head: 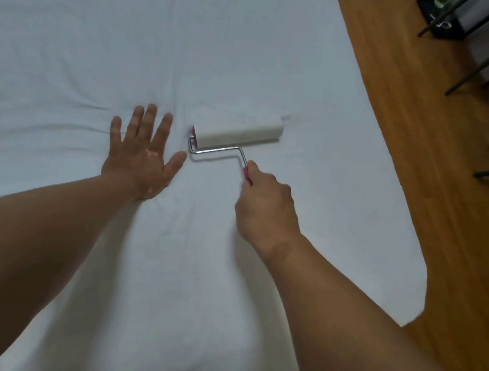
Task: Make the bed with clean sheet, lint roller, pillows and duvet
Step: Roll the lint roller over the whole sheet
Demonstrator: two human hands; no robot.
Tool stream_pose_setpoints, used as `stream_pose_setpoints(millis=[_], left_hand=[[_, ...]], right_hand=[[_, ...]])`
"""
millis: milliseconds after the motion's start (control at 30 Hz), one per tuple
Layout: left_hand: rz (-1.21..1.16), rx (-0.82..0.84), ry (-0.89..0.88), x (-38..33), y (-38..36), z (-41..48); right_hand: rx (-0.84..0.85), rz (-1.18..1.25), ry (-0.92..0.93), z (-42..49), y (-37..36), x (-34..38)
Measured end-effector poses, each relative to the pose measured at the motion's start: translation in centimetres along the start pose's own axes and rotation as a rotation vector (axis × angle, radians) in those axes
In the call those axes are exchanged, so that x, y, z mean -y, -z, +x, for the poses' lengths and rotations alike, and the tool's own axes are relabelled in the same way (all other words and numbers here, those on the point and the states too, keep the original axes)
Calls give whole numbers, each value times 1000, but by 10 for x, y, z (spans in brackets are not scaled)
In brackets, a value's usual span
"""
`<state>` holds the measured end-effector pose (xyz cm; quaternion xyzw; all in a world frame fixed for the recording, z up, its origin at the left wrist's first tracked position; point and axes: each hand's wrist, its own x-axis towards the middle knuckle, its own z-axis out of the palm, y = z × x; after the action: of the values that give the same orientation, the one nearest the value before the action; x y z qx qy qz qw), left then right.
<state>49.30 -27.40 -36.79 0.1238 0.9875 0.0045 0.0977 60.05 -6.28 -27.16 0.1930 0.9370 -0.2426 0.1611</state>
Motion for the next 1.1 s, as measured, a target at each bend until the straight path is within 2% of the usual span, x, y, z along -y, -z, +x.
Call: stream_pose_setpoints(millis=[100, 200, 400, 600, 733, 900, 1033, 1100], left_hand=[[12, 19, 21, -1, 6, -5], [-2, 66, 37, -9, 11, -20], [5, 46, 58, -46, -2, -105], [11, 92, 80, -84, -12, -161], [5, 142, 60, -96, -13, -186], [43, 198, 33, -97, -3, -194], [29, 38, -20, -95, 17, -170], [27, 26, 1, -92, 26, -135]], right_hand=[[6, 22, -1, -31, -5, -19], [65, 45, -55, -103, -13, -68], [81, 138, -107, -252, -34, -167], [157, 99, -193, -332, -45, -220], [157, 144, -296, -363, -35, -241], [69, 191, -299, -367, -6, -240], [-40, 202, -244, -319, 14, -223], [-98, 190, -209, -283, 20, -214]])
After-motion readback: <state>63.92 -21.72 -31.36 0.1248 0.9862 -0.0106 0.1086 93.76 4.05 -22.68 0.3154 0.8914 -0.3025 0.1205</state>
